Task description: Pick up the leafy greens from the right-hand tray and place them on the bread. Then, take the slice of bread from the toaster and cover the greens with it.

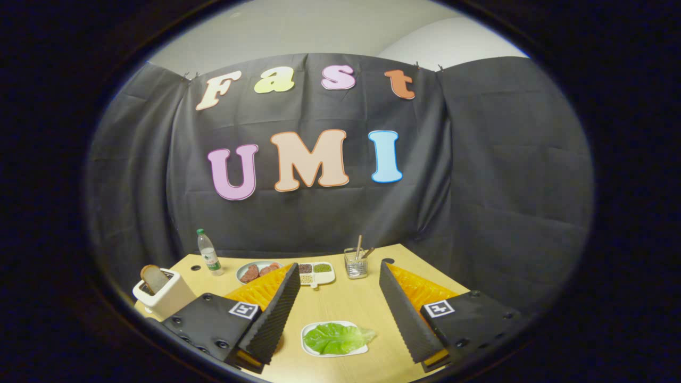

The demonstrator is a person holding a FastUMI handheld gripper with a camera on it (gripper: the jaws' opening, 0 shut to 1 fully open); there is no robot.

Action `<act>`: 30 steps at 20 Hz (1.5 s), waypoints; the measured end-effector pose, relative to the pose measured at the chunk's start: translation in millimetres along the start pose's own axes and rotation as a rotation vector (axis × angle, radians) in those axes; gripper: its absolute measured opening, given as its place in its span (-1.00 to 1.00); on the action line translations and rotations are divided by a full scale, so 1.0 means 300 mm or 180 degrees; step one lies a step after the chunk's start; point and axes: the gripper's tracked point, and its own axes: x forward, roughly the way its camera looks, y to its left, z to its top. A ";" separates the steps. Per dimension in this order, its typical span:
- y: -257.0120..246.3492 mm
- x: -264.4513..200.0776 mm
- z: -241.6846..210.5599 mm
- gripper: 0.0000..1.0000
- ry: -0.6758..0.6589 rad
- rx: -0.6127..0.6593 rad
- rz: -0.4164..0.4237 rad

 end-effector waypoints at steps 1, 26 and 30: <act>0.006 0.011 -0.002 0.93 0.0010 0.0009 0.0022; -0.166 0.256 -0.672 0.94 0.2426 -0.0277 0.0933; -0.186 0.284 -0.801 0.95 0.2833 -0.0479 0.0972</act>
